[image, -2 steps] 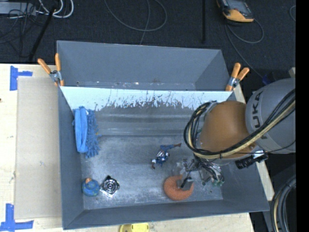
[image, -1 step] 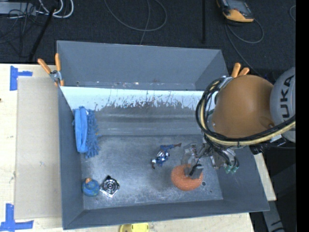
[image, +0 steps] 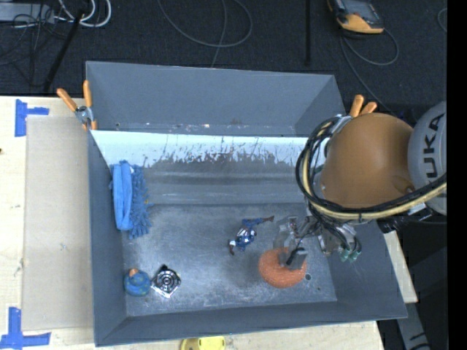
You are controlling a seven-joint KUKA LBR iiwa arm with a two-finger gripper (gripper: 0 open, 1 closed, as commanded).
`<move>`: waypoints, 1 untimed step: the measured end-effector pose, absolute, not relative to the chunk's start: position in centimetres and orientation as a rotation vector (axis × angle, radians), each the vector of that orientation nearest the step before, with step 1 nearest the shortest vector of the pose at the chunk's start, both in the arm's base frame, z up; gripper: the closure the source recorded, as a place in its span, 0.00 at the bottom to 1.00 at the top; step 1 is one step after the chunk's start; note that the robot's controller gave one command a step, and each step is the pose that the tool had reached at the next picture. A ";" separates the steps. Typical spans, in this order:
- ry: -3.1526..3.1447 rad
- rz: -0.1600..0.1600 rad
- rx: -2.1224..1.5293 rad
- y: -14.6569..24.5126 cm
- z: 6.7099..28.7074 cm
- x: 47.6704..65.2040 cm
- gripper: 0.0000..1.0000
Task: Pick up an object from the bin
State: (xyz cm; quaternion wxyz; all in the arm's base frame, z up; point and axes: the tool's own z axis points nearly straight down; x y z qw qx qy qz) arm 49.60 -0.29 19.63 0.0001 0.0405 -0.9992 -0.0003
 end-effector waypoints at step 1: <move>-3.132 -0.001 0.153 0.3 24.5 50.0 1.00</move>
Offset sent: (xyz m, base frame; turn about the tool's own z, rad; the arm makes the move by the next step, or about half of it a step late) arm 0.0334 -0.0041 0.1090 -0.0151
